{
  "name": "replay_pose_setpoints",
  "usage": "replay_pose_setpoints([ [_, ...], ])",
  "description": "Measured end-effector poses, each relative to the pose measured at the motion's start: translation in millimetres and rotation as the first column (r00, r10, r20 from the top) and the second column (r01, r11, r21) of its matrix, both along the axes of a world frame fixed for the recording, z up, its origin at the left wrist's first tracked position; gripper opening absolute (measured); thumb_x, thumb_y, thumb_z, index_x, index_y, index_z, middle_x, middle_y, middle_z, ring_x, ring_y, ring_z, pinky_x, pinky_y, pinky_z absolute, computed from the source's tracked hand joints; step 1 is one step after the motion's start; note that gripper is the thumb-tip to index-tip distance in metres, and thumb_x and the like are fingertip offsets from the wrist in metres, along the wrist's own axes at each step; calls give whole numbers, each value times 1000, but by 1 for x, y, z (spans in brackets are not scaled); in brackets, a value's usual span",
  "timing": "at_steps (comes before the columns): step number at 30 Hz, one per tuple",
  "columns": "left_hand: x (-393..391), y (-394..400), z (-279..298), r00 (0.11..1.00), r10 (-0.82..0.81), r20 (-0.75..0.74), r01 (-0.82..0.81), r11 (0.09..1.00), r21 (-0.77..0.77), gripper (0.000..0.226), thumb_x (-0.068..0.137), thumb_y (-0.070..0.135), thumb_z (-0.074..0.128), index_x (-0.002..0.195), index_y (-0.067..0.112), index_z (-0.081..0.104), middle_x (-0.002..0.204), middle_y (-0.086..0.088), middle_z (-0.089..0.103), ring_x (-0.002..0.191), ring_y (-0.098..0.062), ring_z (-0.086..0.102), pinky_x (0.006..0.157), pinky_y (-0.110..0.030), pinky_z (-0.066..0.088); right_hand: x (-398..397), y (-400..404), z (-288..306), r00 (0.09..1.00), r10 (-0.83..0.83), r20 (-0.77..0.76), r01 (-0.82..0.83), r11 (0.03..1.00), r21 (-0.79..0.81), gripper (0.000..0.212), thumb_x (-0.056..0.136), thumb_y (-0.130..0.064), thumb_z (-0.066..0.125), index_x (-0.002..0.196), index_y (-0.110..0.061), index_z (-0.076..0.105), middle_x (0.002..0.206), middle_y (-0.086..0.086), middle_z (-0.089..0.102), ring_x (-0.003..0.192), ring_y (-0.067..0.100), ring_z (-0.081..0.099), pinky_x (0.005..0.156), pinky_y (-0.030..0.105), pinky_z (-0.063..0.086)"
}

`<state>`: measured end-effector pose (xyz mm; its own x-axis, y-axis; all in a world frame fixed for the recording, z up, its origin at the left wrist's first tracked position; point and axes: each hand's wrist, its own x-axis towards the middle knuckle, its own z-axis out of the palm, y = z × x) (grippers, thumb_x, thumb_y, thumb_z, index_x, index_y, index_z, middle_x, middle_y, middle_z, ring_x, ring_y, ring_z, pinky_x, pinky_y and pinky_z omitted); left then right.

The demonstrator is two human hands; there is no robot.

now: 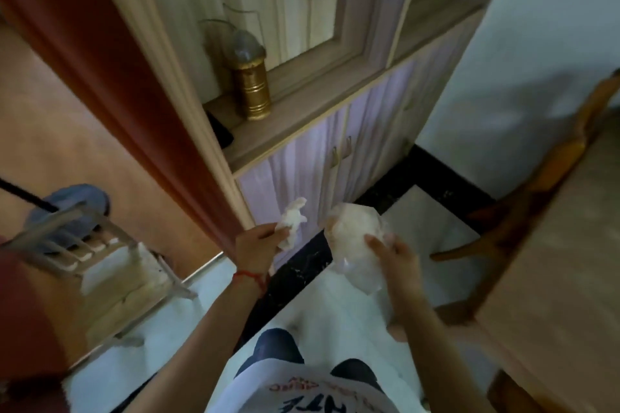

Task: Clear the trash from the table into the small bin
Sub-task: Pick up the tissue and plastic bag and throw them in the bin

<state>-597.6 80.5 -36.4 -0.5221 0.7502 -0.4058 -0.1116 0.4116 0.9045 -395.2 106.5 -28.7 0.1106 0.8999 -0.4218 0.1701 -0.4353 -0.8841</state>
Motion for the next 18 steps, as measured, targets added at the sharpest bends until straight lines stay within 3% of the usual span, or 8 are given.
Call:
replay_pose_setpoints([
  [3, 2, 25, -3, 986, -163, -34, 162, 986, -23, 10, 77, 5, 68, 77, 14, 72, 58, 8, 67, 73, -20, 58, 78, -38, 52, 8, -5, 3, 987, -159, -37, 159, 987, -4, 12, 81, -25, 67, 76, -16, 61, 82, 12, 67, 76, 28, 65, 74, 43, 54],
  [5, 9, 39, -4, 967, -246, -65, 245, 969, -31, 8, 76, 6, 68, 82, 6, 73, 63, -1, 67, 71, -19, 58, 79, -40, 53, 12, -10, 4, 967, -249, -58, 249, 968, -5, 9, 81, -23, 67, 75, -20, 61, 81, 8, 66, 78, 28, 65, 77, 44, 55],
  [7, 17, 52, -5, 951, -305, -54, 305, 952, -17, 14, 76, 5, 69, 89, 0, 72, 62, -1, 66, 63, -11, 61, 71, -29, 55, 16, -15, 5, 943, -327, -60, 327, 945, -5, 12, 81, -22, 67, 73, -24, 59, 79, 4, 65, 77, 25, 65, 76, 43, 55],
  [10, 30, 66, -3, 915, -403, -7, 403, 915, 7, 18, 77, 1, 67, 95, -2, 69, 65, -3, 64, 51, -1, 59, 50, -10, 49, 22, -24, 6, 889, -453, -63, 453, 891, -8, 14, 82, -21, 66, 71, -23, 58, 74, 1, 63, 68, 15, 62, 66, 30, 53],
  [12, 36, 74, -4, 887, -462, 6, 462, 887, 16, 20, 77, 1, 67, 97, -2, 68, 66, -4, 65, 54, -4, 59, 49, -10, 48, 25, -30, 7, 846, -529, -69, 530, 848, -8, 13, 82, -20, 67, 71, -21, 58, 72, 0, 63, 64, 12, 61, 59, 23, 52],
  [14, 41, 81, -6, 863, -505, 17, 505, 863, 28, 21, 76, 0, 68, 97, 2, 68, 54, 8, 65, 58, -9, 59, 51, -10, 50, 27, -35, 7, 805, -588, -81, 590, 808, -11, 13, 81, -19, 67, 72, -20, 59, 70, -1, 63, 61, 10, 61, 49, 15, 48],
  [18, 53, 91, -7, 811, -584, 0, 584, 811, 45, 17, 77, 0, 67, 93, 3, 69, 43, 16, 61, 47, 4, 57, 48, -8, 46, 32, -42, 5, 752, -651, -104, 655, 756, -1, 6, 81, -18, 67, 78, -16, 63, 75, 1, 65, 66, 13, 63, 52, 18, 48],
])
